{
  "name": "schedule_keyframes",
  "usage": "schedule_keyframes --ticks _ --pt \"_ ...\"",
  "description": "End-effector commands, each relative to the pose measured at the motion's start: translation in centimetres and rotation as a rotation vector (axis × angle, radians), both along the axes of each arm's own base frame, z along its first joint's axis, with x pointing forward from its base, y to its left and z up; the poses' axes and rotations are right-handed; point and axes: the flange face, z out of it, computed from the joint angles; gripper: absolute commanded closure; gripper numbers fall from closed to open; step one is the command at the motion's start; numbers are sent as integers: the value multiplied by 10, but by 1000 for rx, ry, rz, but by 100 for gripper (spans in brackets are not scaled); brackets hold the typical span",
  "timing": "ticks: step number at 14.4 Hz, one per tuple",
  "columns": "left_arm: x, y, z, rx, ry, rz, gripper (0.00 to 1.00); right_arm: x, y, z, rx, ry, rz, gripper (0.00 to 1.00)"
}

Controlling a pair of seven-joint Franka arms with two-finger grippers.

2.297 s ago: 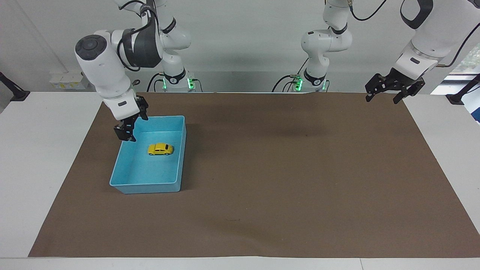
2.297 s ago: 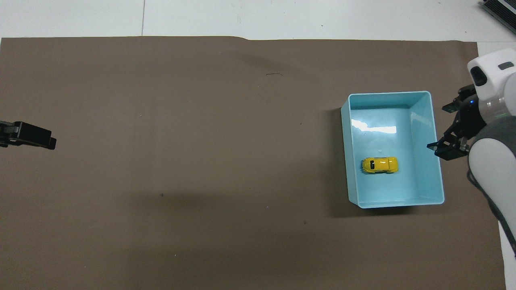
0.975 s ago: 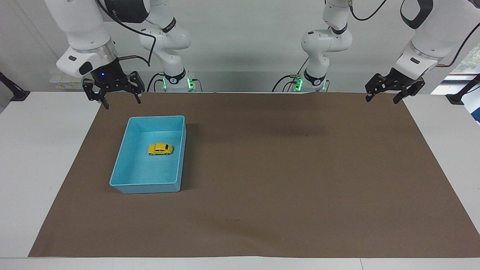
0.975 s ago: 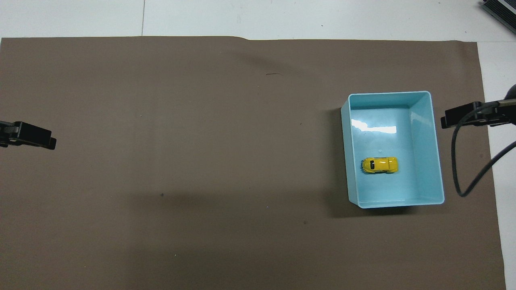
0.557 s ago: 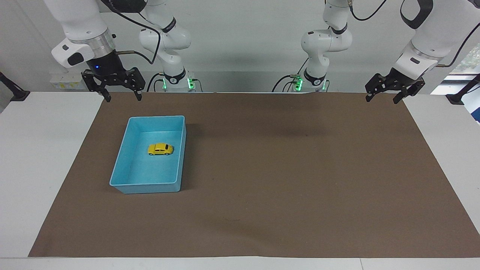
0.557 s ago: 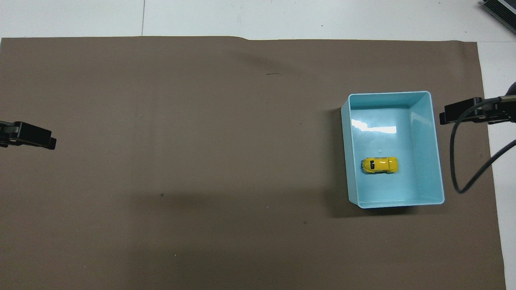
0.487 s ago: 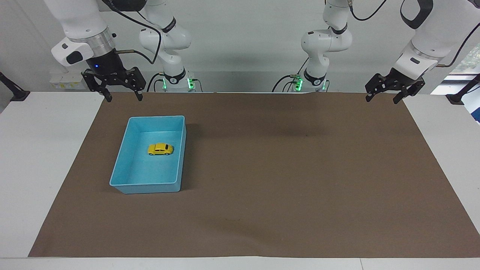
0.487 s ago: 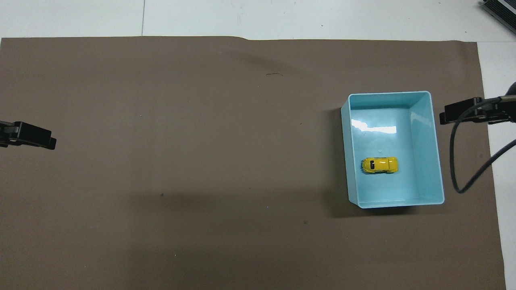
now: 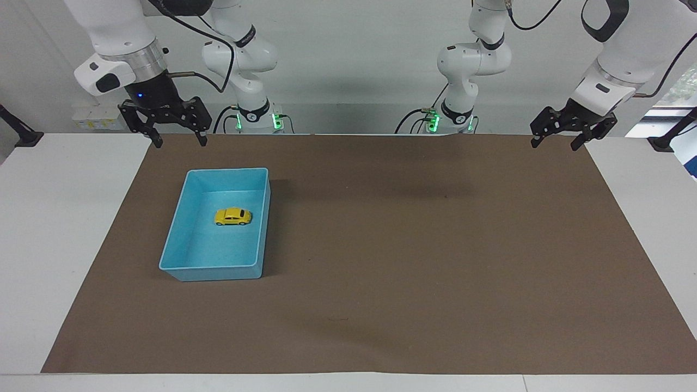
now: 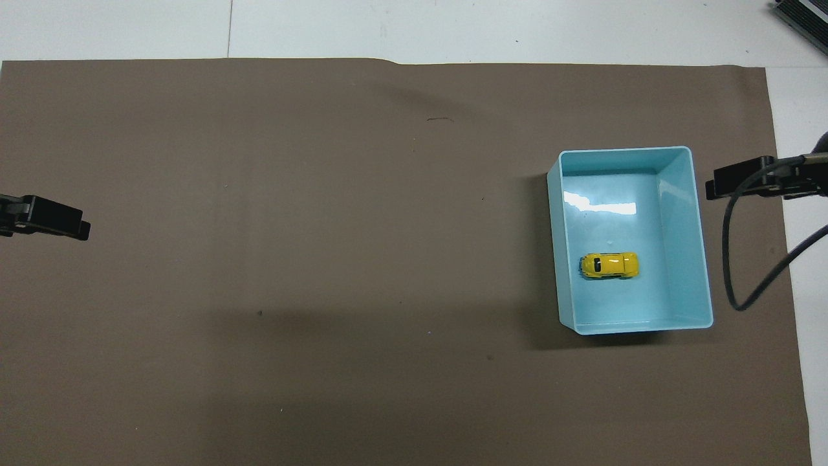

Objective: Wind up and store yellow beetle car

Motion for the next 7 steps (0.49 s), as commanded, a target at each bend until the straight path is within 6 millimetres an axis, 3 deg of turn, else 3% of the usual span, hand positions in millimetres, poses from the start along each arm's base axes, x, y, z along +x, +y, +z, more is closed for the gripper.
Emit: schedule_keyframes --ticks 1,7 --pt "-3 3 6 -14 5 10 0 -3 1 5 25 -10 -24 0" --pt "-4 3 7 -14 3 9 0 -3 1 2 25 -4 -24 0"
